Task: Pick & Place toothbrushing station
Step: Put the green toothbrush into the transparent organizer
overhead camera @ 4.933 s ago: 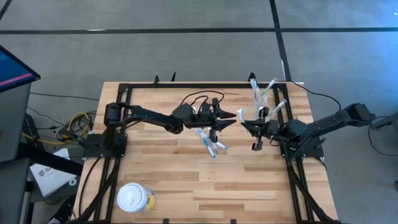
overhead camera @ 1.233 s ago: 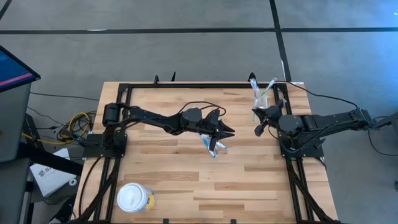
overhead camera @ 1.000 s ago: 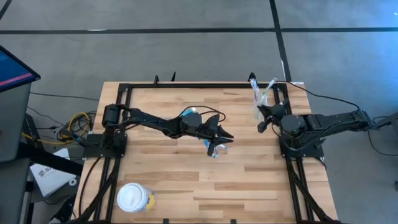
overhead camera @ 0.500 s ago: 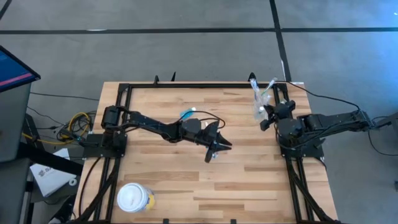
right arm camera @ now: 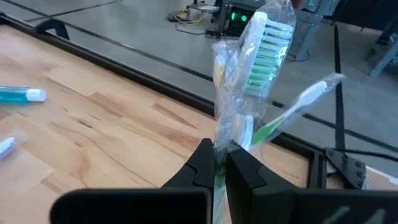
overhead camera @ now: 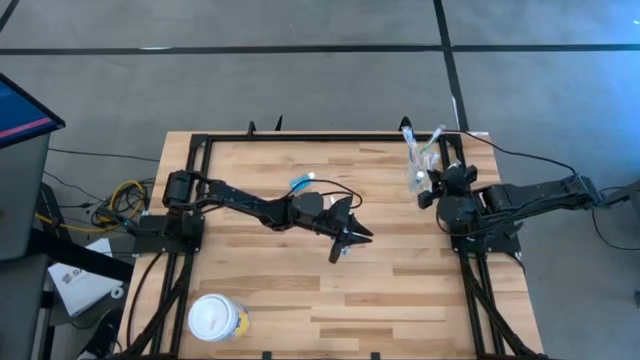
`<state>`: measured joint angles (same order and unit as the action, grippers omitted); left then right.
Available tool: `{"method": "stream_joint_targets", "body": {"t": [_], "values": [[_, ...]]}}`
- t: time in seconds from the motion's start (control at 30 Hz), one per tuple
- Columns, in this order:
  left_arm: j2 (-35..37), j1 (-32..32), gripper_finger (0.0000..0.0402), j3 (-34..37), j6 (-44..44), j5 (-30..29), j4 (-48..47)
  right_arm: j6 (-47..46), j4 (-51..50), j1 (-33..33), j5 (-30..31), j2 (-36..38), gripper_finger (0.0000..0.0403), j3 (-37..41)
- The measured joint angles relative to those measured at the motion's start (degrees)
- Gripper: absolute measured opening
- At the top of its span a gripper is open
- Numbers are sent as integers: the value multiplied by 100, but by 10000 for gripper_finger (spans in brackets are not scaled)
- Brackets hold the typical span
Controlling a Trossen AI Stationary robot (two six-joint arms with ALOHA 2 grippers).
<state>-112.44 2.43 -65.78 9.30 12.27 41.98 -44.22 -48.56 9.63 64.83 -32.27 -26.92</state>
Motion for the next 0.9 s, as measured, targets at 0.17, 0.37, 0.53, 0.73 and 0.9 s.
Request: {"method": "stream_joint_targets", "body": {"t": [0.17, 0.37, 0.53, 0.73, 0.9], "values": [[0, 59, 74, 0, -2, -2, 0, -435, -206, 0, 21, -177, 5, 0], [0, 130, 74, 0, -2, -2, 0, -762, -244, 0, 21, -443, 5, 0], [0, 167, 74, 0, -2, -2, 0, -1069, -203, 14, 82, -656, 5, 166], [0, 210, 74, -2, -2, 2, 0, -1826, -130, 174, 110, -655, 5, 653], [0, 212, 74, -4, -2, -20, 2, -2069, 50, 304, 126, -652, 14, 834]]}}
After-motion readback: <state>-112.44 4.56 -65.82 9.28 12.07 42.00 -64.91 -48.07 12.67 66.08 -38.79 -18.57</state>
